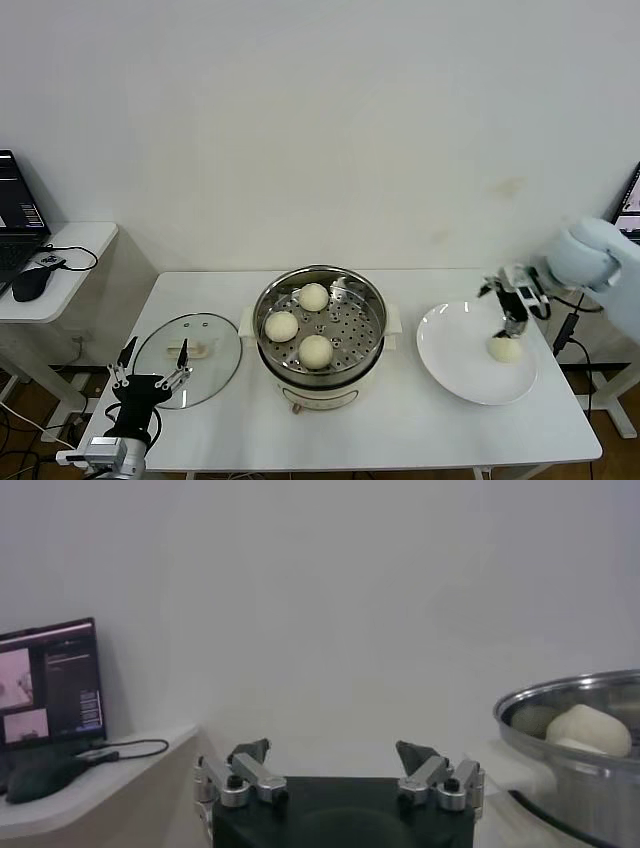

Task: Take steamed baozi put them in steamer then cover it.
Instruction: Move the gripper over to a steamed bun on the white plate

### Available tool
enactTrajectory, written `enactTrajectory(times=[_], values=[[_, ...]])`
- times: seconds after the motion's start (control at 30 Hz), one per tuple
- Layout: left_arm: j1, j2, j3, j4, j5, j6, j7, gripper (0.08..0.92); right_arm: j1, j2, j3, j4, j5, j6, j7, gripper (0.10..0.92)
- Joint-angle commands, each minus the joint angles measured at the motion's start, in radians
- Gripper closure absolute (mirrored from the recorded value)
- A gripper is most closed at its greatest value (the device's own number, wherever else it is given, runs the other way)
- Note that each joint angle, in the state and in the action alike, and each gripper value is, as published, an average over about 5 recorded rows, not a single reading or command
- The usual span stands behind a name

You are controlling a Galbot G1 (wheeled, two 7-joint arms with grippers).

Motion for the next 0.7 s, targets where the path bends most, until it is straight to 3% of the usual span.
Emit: enactTrajectory(times=[0.03,0.7], values=[[0.009,0.003,-0.005,-0.004,0.005,0.000,0.000,0.177,-0.423,-0.002,0.355,-0.160,-0.163,0.041,0.032,0.202],[0.013,-0.001,-0.023,0.007,0.004,0.000,0.000,0.177,-0.315,0.262,0.293,-0.427,-0.256,0.084,0.117,0.203]])
